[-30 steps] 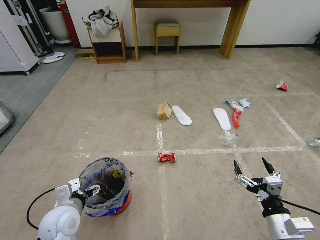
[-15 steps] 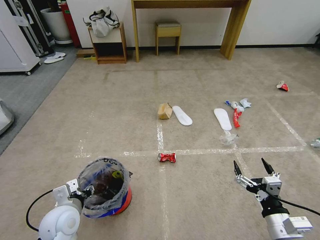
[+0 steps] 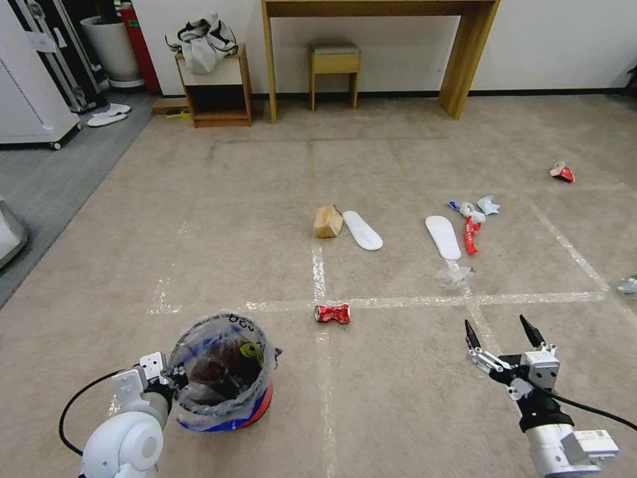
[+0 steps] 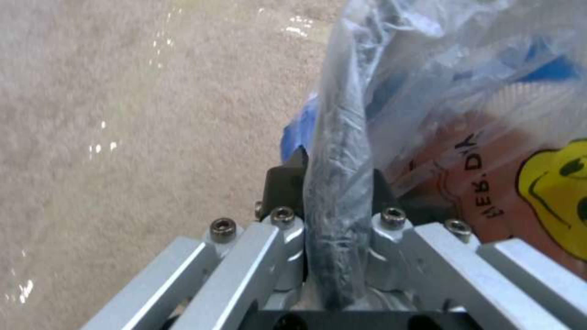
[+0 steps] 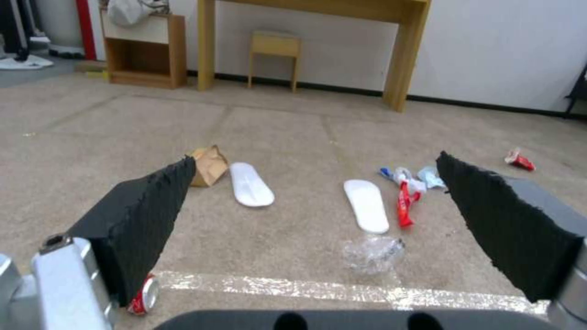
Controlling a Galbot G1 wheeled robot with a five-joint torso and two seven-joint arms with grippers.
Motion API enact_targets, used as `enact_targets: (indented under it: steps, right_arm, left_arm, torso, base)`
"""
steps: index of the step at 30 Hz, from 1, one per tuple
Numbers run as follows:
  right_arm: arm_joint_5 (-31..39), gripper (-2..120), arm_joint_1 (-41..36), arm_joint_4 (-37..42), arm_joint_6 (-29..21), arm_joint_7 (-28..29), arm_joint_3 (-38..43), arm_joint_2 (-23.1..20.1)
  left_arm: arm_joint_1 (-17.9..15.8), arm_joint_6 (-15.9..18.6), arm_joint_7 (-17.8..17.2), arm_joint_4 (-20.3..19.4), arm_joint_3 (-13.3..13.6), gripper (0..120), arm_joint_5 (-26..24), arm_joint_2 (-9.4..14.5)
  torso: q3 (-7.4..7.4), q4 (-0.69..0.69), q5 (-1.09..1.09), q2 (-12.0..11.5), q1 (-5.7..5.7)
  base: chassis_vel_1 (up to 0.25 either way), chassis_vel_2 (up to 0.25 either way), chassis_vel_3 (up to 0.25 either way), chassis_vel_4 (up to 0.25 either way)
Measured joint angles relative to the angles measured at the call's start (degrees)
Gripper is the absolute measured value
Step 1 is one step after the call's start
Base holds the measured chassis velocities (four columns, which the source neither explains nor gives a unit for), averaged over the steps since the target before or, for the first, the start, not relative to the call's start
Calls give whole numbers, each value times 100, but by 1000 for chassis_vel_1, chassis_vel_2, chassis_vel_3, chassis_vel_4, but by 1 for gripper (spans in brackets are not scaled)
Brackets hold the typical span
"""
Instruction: Pick up the trash bin and place the garbage on the floor into it.
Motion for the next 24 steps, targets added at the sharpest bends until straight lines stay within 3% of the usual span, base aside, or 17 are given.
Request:
enact_targets:
  steps: [11, 24]
  right_arm:
    - [1, 100, -2, 71, 0, 6, -13, -17]
    - [154, 100, 9, 306, -5, 37, 133, -96]
  left_arm:
    - [54, -343, 318, -23, -55, 6, 464, -64]
    - [324, -689, 772, -807, -354, 3, 622, -114]
  torso:
    - [2, -2, -1, -2, 0]
    - [-1, -1, 6, -2, 1]
  base:
    - [0, 0, 0, 0]
    - [0, 0, 0, 0]
